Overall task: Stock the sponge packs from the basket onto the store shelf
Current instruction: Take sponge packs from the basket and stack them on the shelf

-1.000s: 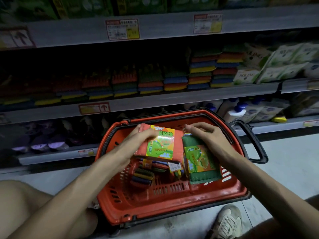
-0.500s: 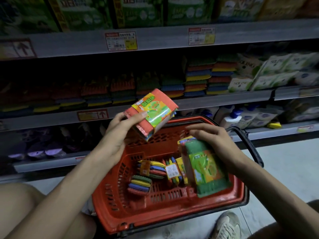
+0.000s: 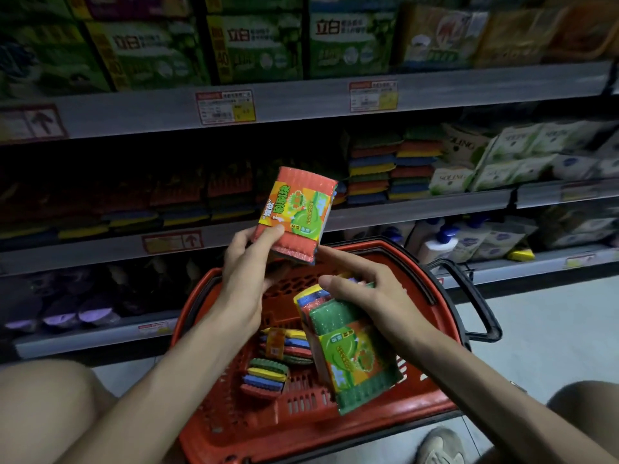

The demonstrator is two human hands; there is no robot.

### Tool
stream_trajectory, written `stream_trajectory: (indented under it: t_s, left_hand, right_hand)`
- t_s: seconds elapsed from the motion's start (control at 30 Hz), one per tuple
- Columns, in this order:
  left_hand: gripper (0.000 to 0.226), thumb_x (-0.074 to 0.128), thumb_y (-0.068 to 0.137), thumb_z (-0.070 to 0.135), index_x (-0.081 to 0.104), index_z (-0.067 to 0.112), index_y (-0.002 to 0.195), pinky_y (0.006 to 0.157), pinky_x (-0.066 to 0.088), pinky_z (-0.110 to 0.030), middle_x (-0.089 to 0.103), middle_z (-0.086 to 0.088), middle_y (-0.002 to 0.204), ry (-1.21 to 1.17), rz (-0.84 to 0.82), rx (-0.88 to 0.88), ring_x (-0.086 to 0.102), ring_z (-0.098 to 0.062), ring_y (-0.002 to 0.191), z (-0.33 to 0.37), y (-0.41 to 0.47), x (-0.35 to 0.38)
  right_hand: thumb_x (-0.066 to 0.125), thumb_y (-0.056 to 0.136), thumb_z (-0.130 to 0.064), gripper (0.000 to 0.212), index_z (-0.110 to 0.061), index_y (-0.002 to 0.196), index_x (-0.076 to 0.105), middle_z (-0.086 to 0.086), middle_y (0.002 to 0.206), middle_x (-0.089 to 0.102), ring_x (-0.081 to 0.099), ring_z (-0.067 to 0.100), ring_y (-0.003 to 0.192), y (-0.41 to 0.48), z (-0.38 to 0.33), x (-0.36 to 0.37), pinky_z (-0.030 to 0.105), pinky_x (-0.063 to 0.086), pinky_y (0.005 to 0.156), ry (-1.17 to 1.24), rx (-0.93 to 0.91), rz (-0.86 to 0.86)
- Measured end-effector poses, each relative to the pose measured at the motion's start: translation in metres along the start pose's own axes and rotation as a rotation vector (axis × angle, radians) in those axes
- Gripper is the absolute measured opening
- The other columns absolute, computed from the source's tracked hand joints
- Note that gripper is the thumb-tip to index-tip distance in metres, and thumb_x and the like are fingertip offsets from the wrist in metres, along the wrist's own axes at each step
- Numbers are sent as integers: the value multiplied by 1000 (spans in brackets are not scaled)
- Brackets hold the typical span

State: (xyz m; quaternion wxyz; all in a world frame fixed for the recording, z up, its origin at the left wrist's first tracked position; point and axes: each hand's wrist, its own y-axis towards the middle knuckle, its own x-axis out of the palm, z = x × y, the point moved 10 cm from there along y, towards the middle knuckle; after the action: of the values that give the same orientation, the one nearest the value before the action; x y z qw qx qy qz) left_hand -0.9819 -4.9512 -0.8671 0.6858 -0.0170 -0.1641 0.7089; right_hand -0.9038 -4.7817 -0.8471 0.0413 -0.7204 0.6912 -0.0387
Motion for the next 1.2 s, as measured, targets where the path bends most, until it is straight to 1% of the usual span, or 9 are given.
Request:
stream_trajectory:
  t_s: [0.1, 0.23, 0.43, 0.57, 0.67, 0.77, 0.87, 1.0, 1.2]
  left_hand:
    - [29, 71, 92, 33, 71, 21, 119, 89, 56, -37, 78, 0, 110, 74, -29, 47, 73, -16, 104, 6, -1, 3]
    - [40, 81, 85, 30, 67, 17, 120, 88, 57, -35, 79, -1, 106, 59, 24, 77, 75, -15, 99, 7, -4, 3]
    - [40, 84, 83, 27, 63, 10, 111, 86, 59, -35, 80, -4, 96, 26, 112, 121, 76, -20, 96, 7, -3, 2]
    - [35, 86, 80, 33, 67, 16, 104, 88, 59, -41, 79, -4, 100, 48, 141, 164, 76, -19, 95, 12, -1, 5]
    - [26, 80, 85, 36, 69, 19, 102, 81, 54, -30, 76, 4, 100, 83, 155, 208, 72, -11, 95, 20, -1, 10]
    - [18, 74, 91, 35, 71, 23, 103, 81, 50, -26, 75, 9, 99, 94, 148, 236, 70, -5, 96, 29, 2, 17]
    - [12, 69, 96, 24, 71, 21, 107, 73, 52, -15, 76, 19, 85, 105, 116, 263, 69, 7, 83, 36, 8, 25]
    - [23, 61, 99, 7, 69, 17, 117, 63, 48, -5, 74, 28, 75, 141, 48, 282, 67, 12, 74, 45, 12, 38]
    - [37, 59, 99, 6, 67, 19, 133, 71, 56, -14, 78, 19, 91, 170, -11, 238, 73, 3, 84, 46, 26, 47]
  right_hand:
    - [74, 92, -19, 47, -34, 136, 66, -12, 113, 77, 75, 14, 99, 3, -5, -8, 25, 58, 83, -71, -48, 46]
    - [71, 94, -14, 49, -30, 139, 62, -18, 118, 74, 74, 12, 105, 7, -7, -14, 26, 59, 84, -46, -72, 74]
    - [72, 94, -17, 59, -33, 147, 53, -11, 128, 71, 74, 14, 107, 13, -4, -10, 31, 59, 90, -38, -75, 47]
    - [75, 90, -23, 65, -35, 149, 50, -9, 130, 70, 73, 18, 109, 25, -11, -10, 35, 60, 92, -8, -121, 55]
    - [73, 83, -29, 73, -34, 151, 48, -9, 132, 69, 73, 17, 109, 35, -17, -13, 36, 60, 92, -2, -154, 79]
    - [73, 80, -31, 72, -38, 148, 50, -17, 137, 62, 69, 6, 114, 44, -22, -18, 26, 58, 90, 6, -187, 115]
    - [74, 80, -31, 66, -46, 142, 54, -16, 137, 64, 60, -3, 126, 53, -25, -23, 22, 54, 94, 11, -217, 142]
    - [73, 81, -30, 64, -45, 141, 54, -18, 136, 65, 55, -5, 130, 61, -31, -30, 13, 52, 88, 11, -247, 173]
    - [75, 87, -20, 64, -28, 146, 53, -15, 129, 69, 65, -4, 116, 71, -43, -37, 16, 54, 83, 30, -291, 197]
